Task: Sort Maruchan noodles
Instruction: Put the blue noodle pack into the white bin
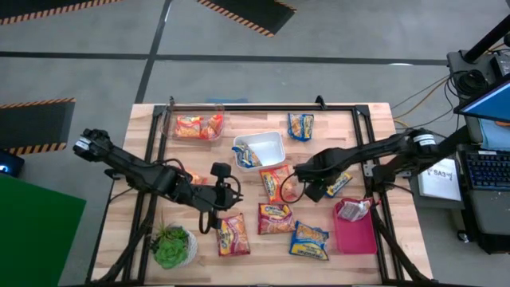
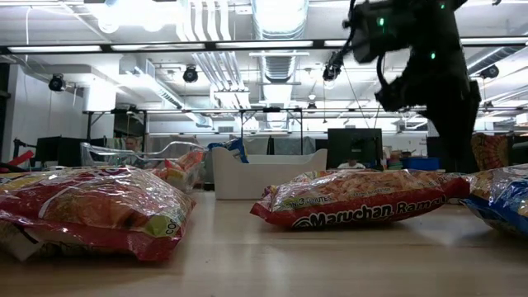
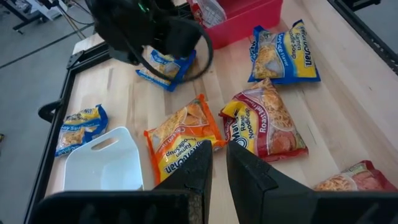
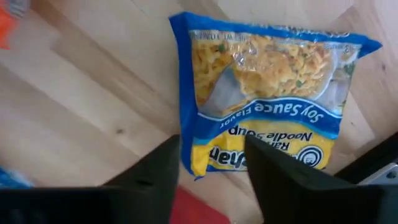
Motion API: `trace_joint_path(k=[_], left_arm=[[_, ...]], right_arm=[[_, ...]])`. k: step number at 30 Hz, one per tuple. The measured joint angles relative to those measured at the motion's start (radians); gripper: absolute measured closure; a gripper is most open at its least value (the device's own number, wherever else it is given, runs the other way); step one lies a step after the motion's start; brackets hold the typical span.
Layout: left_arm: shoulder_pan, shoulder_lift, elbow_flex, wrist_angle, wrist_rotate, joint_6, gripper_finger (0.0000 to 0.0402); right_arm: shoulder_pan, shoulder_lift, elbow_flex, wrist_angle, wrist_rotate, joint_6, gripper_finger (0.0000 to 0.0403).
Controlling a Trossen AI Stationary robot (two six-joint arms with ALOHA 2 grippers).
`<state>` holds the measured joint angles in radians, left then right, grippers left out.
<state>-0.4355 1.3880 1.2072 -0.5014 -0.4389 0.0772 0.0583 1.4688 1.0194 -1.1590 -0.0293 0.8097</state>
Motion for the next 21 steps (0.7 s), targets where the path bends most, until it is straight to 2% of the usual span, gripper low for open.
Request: trace_joint_path(k=[6,11,15,21], left_arm=[[0.0,0.0,0.0,0.0,-0.027,0.0,0.0371],[0.0,0.0,0.0,0.0,-0.031,0.0,0.0371],[0.0,0.0,0.0,0.001,-0.031,-0.008,0.0371],[0.0,0.0,0.0,0.001,-0.032,-0.009,0.0371]], right_arm=[[0.003,0.098,-0.01,0.008,0.056,0.0,0.0147],[0.003,0.171,-0.011,0.024,0.075,-0.01,0.0124],[0.003,0.212,-0.011,0.026,0.101,-0.013,0.0149],[0.003,0.239,-0.011,0.031,0.114,-0.006,0.025]])
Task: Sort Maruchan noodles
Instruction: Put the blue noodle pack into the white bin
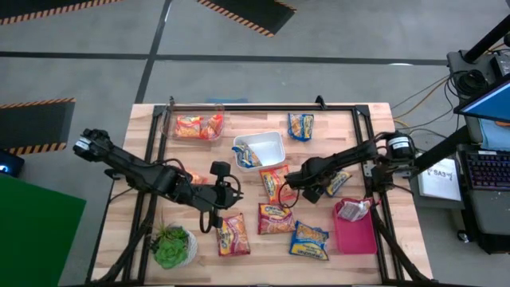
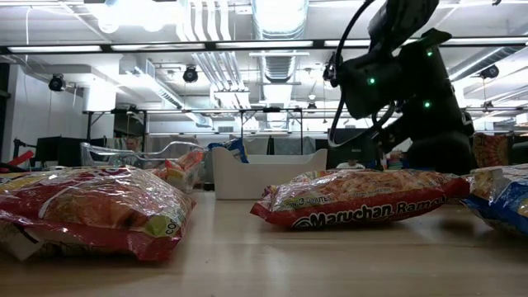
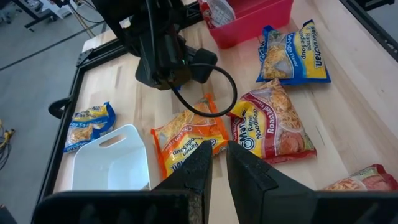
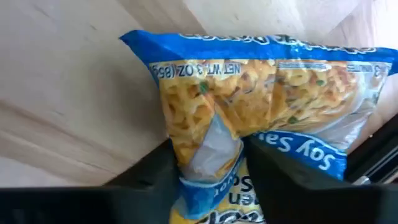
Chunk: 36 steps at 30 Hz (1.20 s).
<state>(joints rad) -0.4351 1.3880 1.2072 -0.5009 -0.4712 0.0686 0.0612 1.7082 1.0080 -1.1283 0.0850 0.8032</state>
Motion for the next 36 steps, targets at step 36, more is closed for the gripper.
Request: trace_joint_path(k=[36], left_arm=[[0.036,-0.037,-0.167,0.127,-0.215,0.087,0.037]], right_arm=[[-0.209,-0.597,0.213,0.263,-0.157,-0.001,0.0385]])
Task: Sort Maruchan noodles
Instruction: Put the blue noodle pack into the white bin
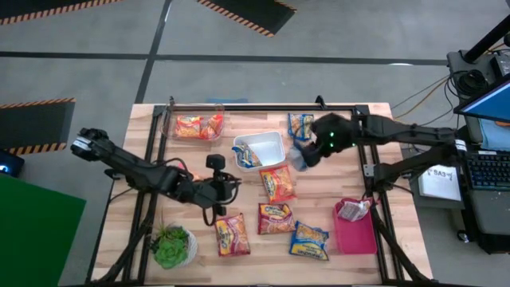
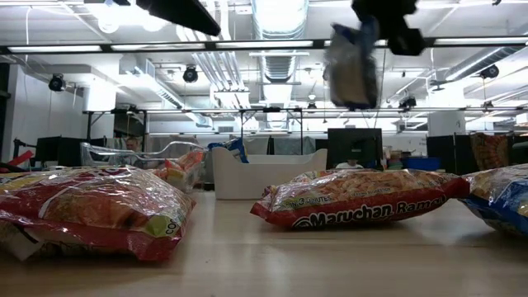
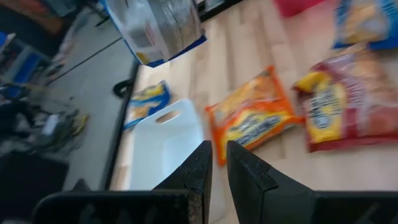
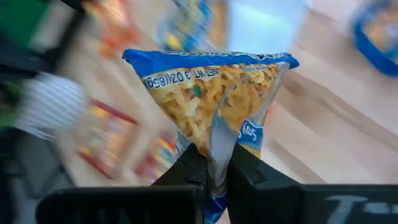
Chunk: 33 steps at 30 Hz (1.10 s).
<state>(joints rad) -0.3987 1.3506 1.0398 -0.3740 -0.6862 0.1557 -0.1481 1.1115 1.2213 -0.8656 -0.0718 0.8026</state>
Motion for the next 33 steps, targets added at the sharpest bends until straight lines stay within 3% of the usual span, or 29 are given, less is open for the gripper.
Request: trace_joint_path(k=[8,16,24,33], left_arm=[[0.05,-0.037,-0.07,0.068,-0.012,0.061,0.037],[0.056,-0.229,-0.242,0.262,-0.012,0.126,0.037],[0.056,-0.409,-0.355,0.347,-0.012,0.124,0.0384],[0.056,-0.455,-0.386,0.359,-0.011,0.122,0.04]], right_arm=[[-0.083,0.09,0.0,0.314,-0.095,-0.047,0.0385],[-0.167,0.296,0.0,0.513,-0.198,-0.061,0.0385],[-0.234,0.507,0.03,0.584,-0.239,-0.051,0.0385],[-0.241,0.686,0.119,0.596,-0.265,-0.054,0.0385]])
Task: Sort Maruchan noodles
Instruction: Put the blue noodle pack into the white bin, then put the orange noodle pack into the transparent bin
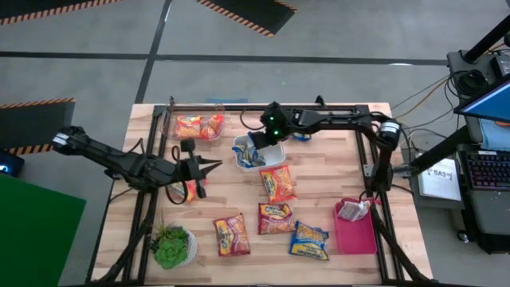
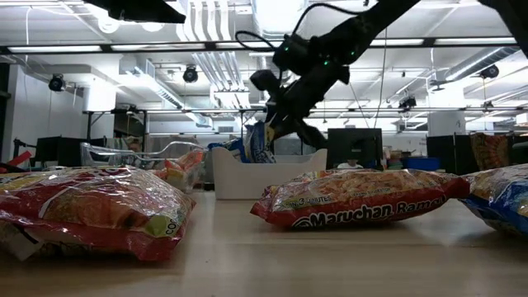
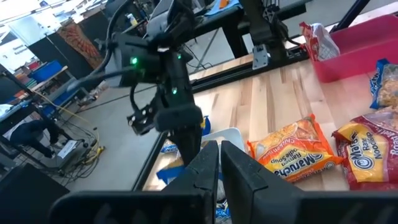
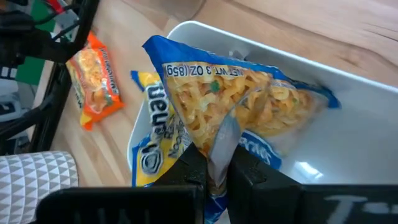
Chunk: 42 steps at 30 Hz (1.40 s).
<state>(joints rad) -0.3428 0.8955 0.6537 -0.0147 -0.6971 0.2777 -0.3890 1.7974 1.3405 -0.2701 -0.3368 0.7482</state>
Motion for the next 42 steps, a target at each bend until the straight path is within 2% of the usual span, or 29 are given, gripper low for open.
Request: trace_joint_path(k=[5,8,13,21,26,33,38,42], left_arm=[[0.0,0.001,0.0,0.002,0.0,0.001,0.04],[0.0,0.001,0.0,0.011,0.001,0.001,0.04],[0.0,0.002,0.0,0.018,0.001,0.002,0.04],[0.0,0.002,0.0,0.023,0.002,0.002,0.04],[0.0,0.002,0.0,0.029,0.002,0.0,0.04],[0.0,0.002,0.0,0.044,0.002,-0.014,0.04],[0.0,0.003,0.0,0.055,0.002,-0.023,0.04],[0.0,0.003,0.002,0.064,0.003,-0.027,0.04]], right_arm=[[-0.001,0.055,0.034,0.0,-0.004,-0.001,0.0385],[0.0,0.068,0.038,-0.003,-0.001,-0.014,0.0371],[0.0,0.065,0.036,-0.023,0.046,-0.046,0.032],[-0.002,0.036,0.035,-0.069,0.023,-0.053,0.0234],[-0.002,-0.041,0.045,-0.173,0.015,-0.074,0.0208],[0.026,-0.229,0.046,-0.429,-0.002,-0.136,0.0202],[0.116,-0.344,0.008,-0.579,0.106,-0.153,0.0202],[0.198,-0.396,-0.08,-0.585,0.136,-0.084,0.0202]])
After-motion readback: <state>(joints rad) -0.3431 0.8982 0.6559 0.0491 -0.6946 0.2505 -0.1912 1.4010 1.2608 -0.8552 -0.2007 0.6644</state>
